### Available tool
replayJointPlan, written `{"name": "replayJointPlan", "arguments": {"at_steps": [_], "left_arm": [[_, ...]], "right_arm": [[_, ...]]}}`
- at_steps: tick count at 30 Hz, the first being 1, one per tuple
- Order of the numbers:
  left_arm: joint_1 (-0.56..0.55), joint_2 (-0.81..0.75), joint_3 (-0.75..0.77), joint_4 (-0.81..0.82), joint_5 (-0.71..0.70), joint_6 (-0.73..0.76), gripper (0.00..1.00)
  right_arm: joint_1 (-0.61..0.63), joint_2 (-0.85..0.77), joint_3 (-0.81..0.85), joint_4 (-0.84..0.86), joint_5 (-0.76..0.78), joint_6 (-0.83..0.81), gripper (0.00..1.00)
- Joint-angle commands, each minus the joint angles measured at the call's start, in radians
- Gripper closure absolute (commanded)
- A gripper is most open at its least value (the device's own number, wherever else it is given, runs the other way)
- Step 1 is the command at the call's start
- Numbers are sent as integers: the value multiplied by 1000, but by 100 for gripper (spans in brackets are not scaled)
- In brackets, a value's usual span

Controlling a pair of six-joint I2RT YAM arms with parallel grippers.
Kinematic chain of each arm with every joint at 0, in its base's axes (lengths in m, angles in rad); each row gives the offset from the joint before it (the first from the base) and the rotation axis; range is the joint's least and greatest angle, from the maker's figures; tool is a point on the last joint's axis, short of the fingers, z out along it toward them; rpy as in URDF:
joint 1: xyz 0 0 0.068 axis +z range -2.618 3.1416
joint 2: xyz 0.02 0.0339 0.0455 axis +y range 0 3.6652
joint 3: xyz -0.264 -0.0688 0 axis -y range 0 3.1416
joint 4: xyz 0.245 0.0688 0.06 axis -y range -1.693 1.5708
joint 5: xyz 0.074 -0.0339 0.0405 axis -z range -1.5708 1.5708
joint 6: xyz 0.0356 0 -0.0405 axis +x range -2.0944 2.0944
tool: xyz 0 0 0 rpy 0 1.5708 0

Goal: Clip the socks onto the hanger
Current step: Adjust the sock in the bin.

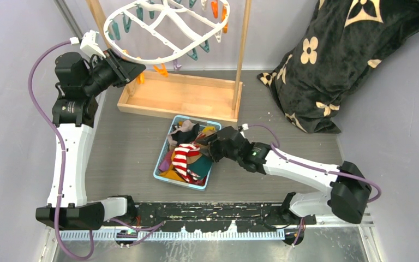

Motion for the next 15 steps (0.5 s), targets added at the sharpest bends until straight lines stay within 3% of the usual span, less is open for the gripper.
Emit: {"name": "replayJointPlan", "arguments": {"at_steps": [1, 11, 15], "left_arm": [[2, -41, 25, -19, 13, 18, 100], [2, -42, 22, -17, 16, 15, 100], [2, -41, 22, -17, 15, 17, 100]], "right_arm": [[1, 69, 24, 35, -23, 24, 53], [-18, 143, 51, 126, -22, 37, 54], [-24, 186, 99, 139, -46, 17, 62]]}}
